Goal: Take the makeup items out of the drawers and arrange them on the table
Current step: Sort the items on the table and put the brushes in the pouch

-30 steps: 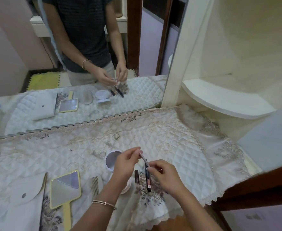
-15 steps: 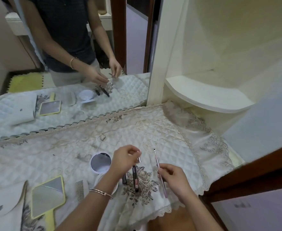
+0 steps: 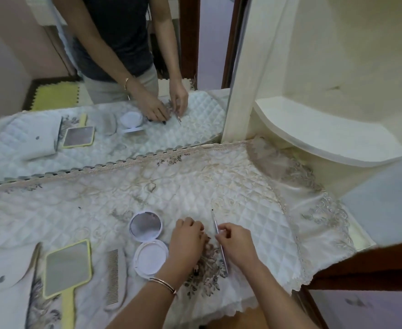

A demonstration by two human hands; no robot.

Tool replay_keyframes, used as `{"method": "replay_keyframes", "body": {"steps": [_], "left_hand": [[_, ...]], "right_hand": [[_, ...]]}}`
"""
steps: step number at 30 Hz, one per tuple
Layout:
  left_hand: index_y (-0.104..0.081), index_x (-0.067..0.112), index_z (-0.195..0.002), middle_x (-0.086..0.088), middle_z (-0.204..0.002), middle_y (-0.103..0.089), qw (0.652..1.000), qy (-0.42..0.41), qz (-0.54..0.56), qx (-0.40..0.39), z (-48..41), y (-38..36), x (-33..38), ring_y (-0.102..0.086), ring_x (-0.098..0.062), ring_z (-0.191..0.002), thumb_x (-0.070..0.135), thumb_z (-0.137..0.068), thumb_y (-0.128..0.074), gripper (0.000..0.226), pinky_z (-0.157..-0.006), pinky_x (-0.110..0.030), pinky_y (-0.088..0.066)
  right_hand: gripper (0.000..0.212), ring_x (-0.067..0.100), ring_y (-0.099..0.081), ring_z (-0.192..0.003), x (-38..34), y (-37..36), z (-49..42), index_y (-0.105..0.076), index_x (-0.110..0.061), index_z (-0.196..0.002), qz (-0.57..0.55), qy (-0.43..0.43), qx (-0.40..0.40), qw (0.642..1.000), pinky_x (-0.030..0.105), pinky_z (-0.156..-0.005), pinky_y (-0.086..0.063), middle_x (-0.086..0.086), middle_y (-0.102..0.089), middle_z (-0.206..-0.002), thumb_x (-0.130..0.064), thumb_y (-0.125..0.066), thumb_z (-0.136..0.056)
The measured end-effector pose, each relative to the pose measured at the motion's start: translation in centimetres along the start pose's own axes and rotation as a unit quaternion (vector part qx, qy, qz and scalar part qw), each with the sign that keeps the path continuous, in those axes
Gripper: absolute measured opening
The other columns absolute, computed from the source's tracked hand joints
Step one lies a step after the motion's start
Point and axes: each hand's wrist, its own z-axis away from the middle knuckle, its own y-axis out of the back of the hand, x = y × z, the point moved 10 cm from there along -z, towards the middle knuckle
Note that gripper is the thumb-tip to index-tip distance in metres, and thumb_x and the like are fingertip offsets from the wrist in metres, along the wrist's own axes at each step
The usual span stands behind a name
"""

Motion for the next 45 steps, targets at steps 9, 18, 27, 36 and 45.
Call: {"method": "replay_keyframes", "body": {"steps": [9,18,27,36,45], "left_hand": [[-0.066,0.007,-0.1,-0.011,-0.106,-0.063,0.989,0.032,0.103,0.106,3.1,4.1,-4.0,-0.054,-0.031,-0.1,0.021,-0.085,-0.042,0.032,-0.082,-0.039,-0.045],[-0.07,0.013,-0.088,-0.005,-0.088,-0.073,0.962,0.139,0.158,0.173,12.0,8.4,-12.9,-0.064,-0.017,-0.083,0.045,-0.067,-0.029,0.056,-0.073,-0.03,-0.046],[-0.061,0.009,-0.114,-0.013,-0.118,-0.061,0.891,0.346,0.185,0.229,22.1,11.4,-27.8,-0.055,-0.03,-0.109,0.016,-0.086,-0.058,0.029,-0.088,-0.039,-0.045],[-0.028,0.013,-0.141,-0.008,-0.144,-0.038,0.936,0.312,0.148,0.069,20.7,10.3,-37.5,-0.032,-0.027,-0.133,0.046,-0.076,-0.065,0.082,-0.108,-0.034,-0.025],[-0.038,0.016,-0.135,-0.005,-0.131,-0.049,0.904,0.269,0.332,0.031,18.4,10.1,-39.3,-0.047,-0.022,-0.122,0.031,-0.069,-0.074,0.076,-0.099,-0.032,-0.042]], "right_hand": [[0.015,0.019,-0.051,-0.078,-1.3,-1.4,0.2,-0.06,-0.013,-0.101,0.072,0.049,0.01,0.996,0.025,-0.061,-0.038,0.002,-0.054,-0.084,-0.017,-0.055,-0.088],[0.022,0.011,-0.054,-0.074,-7.2,-4.1,3.3,-0.065,-0.017,-0.102,0.123,0.176,-0.007,0.977,0.025,-0.063,-0.042,-0.001,-0.067,-0.094,-0.021,-0.045,-0.093],[0.029,0.017,-0.06,-0.102,-16.6,-14.7,8.0,-0.065,-0.019,-0.108,0.139,0.313,-0.12,0.932,0.029,-0.086,-0.044,0.0,-0.068,-0.105,-0.028,-0.048,-0.087],[0.05,0.02,-0.069,-0.088,-29.1,-30.2,12.1,-0.07,-0.017,-0.094,0.311,0.493,-0.144,0.799,0.025,-0.066,-0.055,0.002,-0.072,-0.097,-0.021,-0.081,-0.045],[0.031,0.022,-0.066,-0.087,-30.3,-33.2,9.7,-0.06,-0.022,-0.1,0.378,0.438,-0.152,0.801,0.03,-0.067,-0.053,-0.002,-0.069,-0.095,-0.008,-0.065,-0.073]]}}
